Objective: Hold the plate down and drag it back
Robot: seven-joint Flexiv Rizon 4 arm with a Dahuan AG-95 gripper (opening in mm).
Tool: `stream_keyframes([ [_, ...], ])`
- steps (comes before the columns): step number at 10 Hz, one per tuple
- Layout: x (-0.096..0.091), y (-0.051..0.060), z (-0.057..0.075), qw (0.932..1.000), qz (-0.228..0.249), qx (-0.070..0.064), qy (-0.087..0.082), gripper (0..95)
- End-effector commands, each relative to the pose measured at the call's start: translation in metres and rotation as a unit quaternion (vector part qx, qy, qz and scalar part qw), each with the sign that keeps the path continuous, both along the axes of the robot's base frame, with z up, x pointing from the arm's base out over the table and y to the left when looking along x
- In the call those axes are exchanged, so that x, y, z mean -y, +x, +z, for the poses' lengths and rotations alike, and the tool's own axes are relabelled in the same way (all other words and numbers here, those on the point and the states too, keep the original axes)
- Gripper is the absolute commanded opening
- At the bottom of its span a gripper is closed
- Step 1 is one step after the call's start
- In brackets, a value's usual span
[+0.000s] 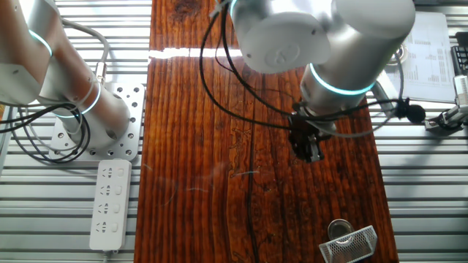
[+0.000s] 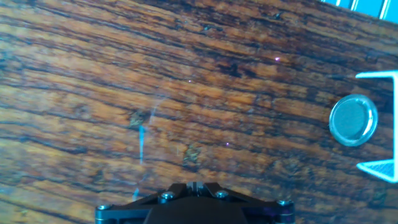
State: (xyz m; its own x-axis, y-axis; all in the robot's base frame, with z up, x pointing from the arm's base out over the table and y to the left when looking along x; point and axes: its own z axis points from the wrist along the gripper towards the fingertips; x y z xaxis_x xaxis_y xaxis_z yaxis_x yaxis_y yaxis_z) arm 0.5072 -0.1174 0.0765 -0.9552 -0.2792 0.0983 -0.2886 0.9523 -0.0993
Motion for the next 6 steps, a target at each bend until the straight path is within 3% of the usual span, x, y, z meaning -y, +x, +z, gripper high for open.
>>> stream_keyframes([
  [1,0.0054,0.0059,-0.0015,1.0000,0.003,0.000,0.000,0.0],
  [6,0.0136,0.0108,0.0062,0.9999,-0.014,0.001,-0.002,0.0],
])
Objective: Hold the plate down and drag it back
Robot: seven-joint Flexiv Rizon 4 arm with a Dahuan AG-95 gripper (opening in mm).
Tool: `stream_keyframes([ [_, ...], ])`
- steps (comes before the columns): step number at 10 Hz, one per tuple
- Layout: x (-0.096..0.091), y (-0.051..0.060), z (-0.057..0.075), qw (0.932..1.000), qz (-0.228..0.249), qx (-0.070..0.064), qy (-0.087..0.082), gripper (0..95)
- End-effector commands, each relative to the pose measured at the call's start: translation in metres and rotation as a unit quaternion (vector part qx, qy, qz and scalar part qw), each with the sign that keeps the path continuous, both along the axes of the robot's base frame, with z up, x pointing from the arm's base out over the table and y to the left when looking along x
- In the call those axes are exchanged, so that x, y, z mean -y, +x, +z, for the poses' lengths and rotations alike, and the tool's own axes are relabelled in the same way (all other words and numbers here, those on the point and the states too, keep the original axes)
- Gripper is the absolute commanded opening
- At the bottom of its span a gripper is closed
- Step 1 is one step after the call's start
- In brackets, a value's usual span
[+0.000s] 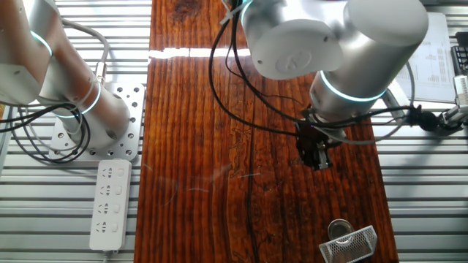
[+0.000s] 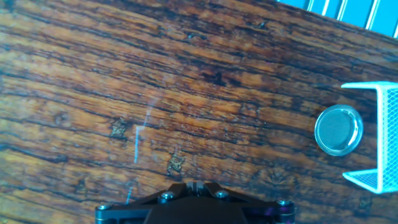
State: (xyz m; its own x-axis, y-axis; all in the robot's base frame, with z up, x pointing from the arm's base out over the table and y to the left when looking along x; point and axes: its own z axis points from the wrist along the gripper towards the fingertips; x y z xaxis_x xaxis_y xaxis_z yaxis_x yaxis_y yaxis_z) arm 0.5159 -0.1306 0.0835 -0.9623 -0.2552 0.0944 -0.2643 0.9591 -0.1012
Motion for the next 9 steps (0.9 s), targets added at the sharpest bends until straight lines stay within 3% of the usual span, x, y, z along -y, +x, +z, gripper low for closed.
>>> stream_keyframes([
  [1,0.0011,0.0017,0.0000,1.0000,0.000,-0.001,-0.001,0.0],
  [4,0.0034,-0.0002,0.0026,1.0000,-0.009,0.001,-0.001,0.0],
  [6,0.0034,0.0015,0.0033,0.9992,-0.039,0.006,0.002,0.0],
  [9,0.0043,0.0043,0.0060,0.9981,-0.061,0.003,0.001,0.0],
])
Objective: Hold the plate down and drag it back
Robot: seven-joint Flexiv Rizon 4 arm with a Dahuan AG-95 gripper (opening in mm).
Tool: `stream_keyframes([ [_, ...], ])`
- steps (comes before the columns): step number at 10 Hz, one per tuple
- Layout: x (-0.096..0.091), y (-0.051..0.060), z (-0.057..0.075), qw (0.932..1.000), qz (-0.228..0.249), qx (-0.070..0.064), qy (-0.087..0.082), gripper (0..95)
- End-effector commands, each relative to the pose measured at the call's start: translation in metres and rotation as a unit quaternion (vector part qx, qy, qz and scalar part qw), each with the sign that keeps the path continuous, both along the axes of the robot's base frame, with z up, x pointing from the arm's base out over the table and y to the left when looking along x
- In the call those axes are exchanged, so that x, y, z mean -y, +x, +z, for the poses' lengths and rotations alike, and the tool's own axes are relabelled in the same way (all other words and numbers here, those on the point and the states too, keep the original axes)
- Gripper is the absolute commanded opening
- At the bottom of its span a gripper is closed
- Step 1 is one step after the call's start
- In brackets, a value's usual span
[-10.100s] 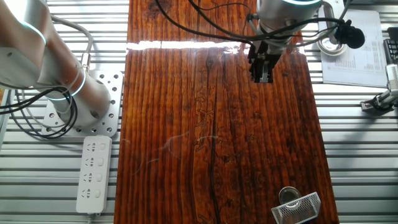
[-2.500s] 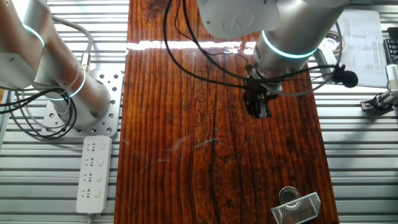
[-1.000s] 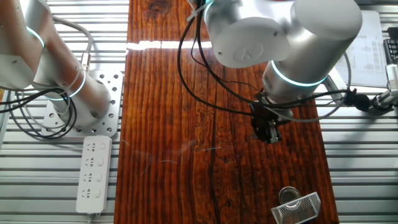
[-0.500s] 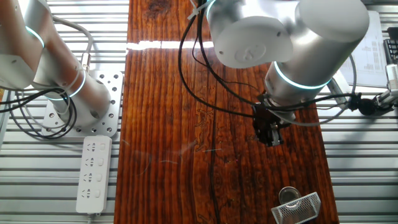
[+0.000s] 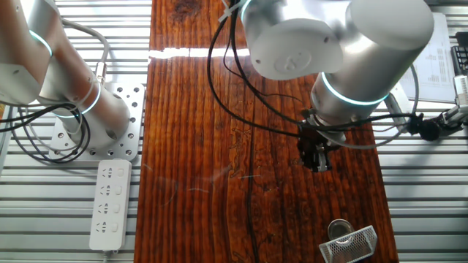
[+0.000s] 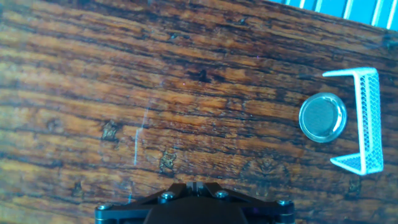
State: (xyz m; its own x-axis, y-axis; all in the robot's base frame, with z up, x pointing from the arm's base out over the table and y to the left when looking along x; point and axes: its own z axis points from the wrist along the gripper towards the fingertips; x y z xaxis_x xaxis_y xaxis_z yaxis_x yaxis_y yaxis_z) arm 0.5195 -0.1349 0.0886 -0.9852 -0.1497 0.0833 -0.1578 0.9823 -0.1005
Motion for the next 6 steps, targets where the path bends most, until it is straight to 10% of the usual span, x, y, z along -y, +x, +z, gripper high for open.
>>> stream_keyframes([
  [1,0.0000,0.0007,0.0009,1.0000,-0.003,-0.005,-0.001,0.0],
  [6,0.0000,0.0007,0.0009,0.9990,-0.028,-0.029,0.020,0.0],
])
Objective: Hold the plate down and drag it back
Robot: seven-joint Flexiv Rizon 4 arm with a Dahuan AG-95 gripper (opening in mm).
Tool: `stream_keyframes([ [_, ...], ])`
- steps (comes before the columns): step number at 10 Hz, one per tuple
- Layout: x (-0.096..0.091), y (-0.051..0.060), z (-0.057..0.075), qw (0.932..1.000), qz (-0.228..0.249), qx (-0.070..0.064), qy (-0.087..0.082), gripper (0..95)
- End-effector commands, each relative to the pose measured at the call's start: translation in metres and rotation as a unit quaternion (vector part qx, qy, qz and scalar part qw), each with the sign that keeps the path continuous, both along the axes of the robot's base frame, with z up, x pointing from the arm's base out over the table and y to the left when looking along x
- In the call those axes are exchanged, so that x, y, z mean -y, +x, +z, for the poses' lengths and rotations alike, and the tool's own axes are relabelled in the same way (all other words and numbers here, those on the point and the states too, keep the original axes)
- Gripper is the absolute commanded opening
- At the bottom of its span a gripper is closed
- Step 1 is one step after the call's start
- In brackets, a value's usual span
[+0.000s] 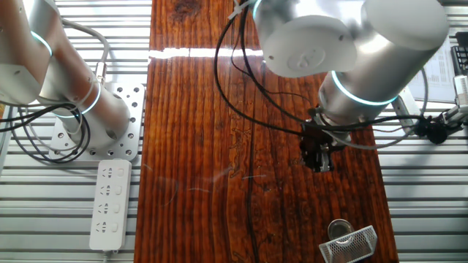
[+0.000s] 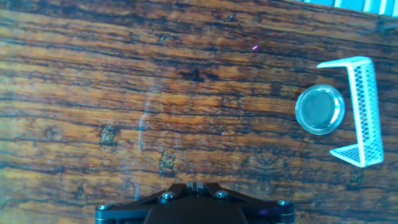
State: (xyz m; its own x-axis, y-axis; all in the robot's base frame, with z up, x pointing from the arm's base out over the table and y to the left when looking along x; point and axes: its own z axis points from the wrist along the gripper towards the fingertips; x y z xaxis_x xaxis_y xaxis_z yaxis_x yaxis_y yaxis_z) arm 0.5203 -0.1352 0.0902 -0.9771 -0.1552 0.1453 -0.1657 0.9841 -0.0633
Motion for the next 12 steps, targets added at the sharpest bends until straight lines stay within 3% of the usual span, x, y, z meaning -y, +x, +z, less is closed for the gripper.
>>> stream_keyframes([
  [1,0.000,0.000,-0.001,0.9991,-0.042,0.007,0.004,0.0],
  [5,0.000,0.000,-0.001,0.9977,-0.066,0.016,0.001,0.0],
  [7,0.002,0.000,-0.002,0.9987,-0.037,0.036,-0.001,0.0],
  [12,0.054,0.007,-0.020,0.9970,0.028,0.073,0.002,0.0],
])
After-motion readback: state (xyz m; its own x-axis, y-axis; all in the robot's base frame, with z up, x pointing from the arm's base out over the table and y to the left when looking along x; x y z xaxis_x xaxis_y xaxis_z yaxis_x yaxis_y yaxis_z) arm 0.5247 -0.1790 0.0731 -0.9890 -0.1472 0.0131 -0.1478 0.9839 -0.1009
